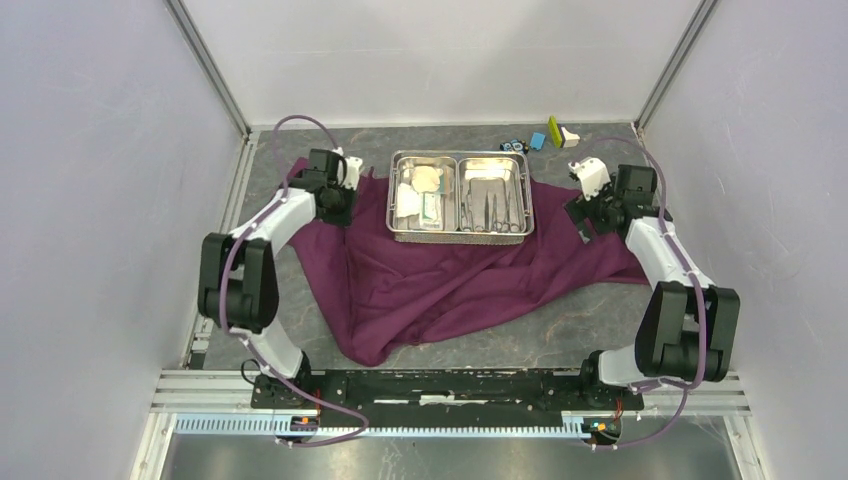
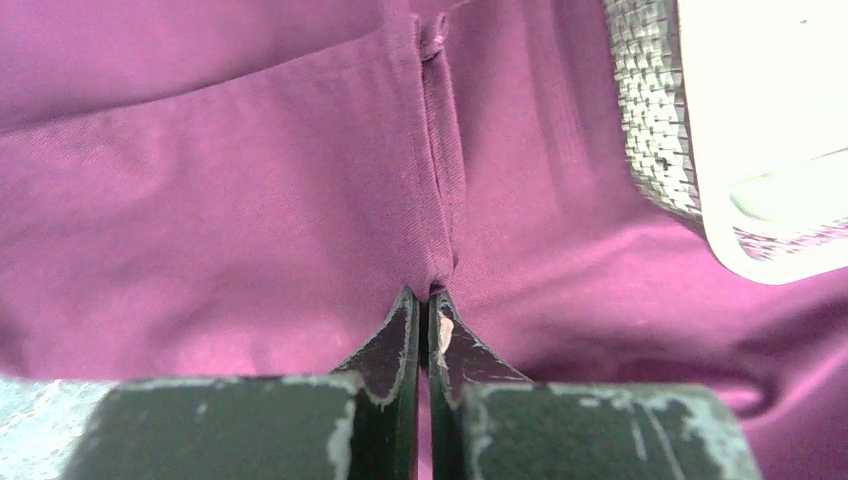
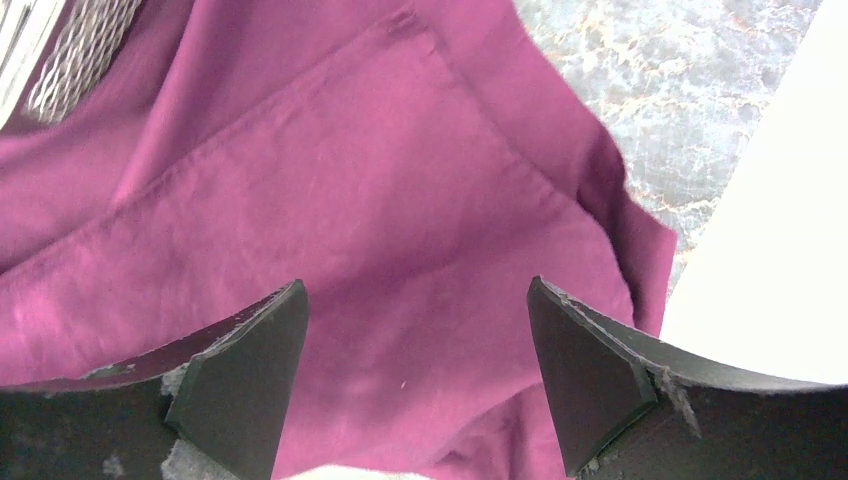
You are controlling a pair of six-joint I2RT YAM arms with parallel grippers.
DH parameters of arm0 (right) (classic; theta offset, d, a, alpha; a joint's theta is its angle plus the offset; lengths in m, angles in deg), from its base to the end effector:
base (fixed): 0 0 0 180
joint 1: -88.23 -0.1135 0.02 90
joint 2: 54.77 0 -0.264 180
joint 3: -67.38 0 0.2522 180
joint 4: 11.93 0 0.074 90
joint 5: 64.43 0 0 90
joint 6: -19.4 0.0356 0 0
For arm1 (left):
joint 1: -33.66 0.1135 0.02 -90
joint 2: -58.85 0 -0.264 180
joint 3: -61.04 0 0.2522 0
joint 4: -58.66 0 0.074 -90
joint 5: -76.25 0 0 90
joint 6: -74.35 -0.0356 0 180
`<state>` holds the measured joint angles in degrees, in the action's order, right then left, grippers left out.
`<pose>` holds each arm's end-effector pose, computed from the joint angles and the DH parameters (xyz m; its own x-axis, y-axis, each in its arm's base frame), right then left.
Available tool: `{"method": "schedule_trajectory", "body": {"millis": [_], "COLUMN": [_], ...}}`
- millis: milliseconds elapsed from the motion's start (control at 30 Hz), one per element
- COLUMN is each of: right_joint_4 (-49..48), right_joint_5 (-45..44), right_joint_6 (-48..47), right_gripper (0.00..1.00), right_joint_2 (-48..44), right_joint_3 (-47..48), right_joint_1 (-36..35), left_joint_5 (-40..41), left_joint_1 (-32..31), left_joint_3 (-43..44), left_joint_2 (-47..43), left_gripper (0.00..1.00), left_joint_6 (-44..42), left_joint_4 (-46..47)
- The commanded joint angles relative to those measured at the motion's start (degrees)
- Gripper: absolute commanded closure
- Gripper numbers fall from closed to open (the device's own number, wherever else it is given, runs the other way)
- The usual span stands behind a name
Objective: Open and lay out the surgical kit
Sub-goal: Open the surgical kit at the center of the board.
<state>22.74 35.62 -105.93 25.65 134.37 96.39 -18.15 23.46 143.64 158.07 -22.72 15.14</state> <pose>0.2921 -0.0356 0.2341 -0.6152 -0.4870 -0.6200 -0.4062 0.8698 -0.2802 0.3523 -0.0662 0.2070 -0.8207 0.2724 -0.5023 0.3176 0.9482 -0.0047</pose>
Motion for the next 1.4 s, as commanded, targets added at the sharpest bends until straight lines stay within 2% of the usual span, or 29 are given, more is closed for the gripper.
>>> {"method": "schedule_trajectory", "body": {"millis": [0, 200, 400, 533, 700, 900, 1100, 1367], "right_joint_4": [-2.32, -6.76, -10.1, -11.23, -11.27, -10.74, -11.41, -11.41], "right_joint_5": [0.41, -1.5, -3.05, -2.75, -2.95, -7.15, -11.03, -10.41], "right_joint_6": [8.9, 16.3, 22.23, 22.76, 21.68, 18.9, 16.08, 14.96], "right_gripper": [0.12, 0.13, 0.14, 0.15, 0.15, 0.15, 0.15, 0.15], "right_joint_2": [4.53, 11.49, 19.55, 22.32, 23.68, 24.88, 24.96, 24.96], "right_joint_3": [6.43, 9.45, 13.73, 14.45, 13.72, 12.63, 10.83, 9.9], "right_joint_1": [-0.67, -5.34, -6.67, -6.69, -6.73, -6.71, -6.26, -4.05], "left_joint_5": [-2.26, -4.99, -5.58, -6.27, -6.36, -5.54, -4.21, -5.41], "left_joint_1": [2.44, 2.74, 2.73, 2.73, 2.75, 2.79, 2.81, 3.77], "left_joint_3": [-0.02, -3.57, -3.98, -3.98, -2.99, -2.48, -2.14, -1.47], "left_joint_2": [-8.1, -12.39, -11.47, -10.17, -7.07, -4.03, -2.49, -2.38], "left_gripper": [0.98, 0.98, 0.98, 0.97, 0.78, 0.56, 0.52, 0.55], "left_joint_6": [1.77, 2.51, 2.57, 2.39, 1.41, 0.47, -0.29, -0.27], "left_joint_4": [2.36, 5.29, 5.94, 5.73, 4.19, 2.26, 2.16, 0.55]}}
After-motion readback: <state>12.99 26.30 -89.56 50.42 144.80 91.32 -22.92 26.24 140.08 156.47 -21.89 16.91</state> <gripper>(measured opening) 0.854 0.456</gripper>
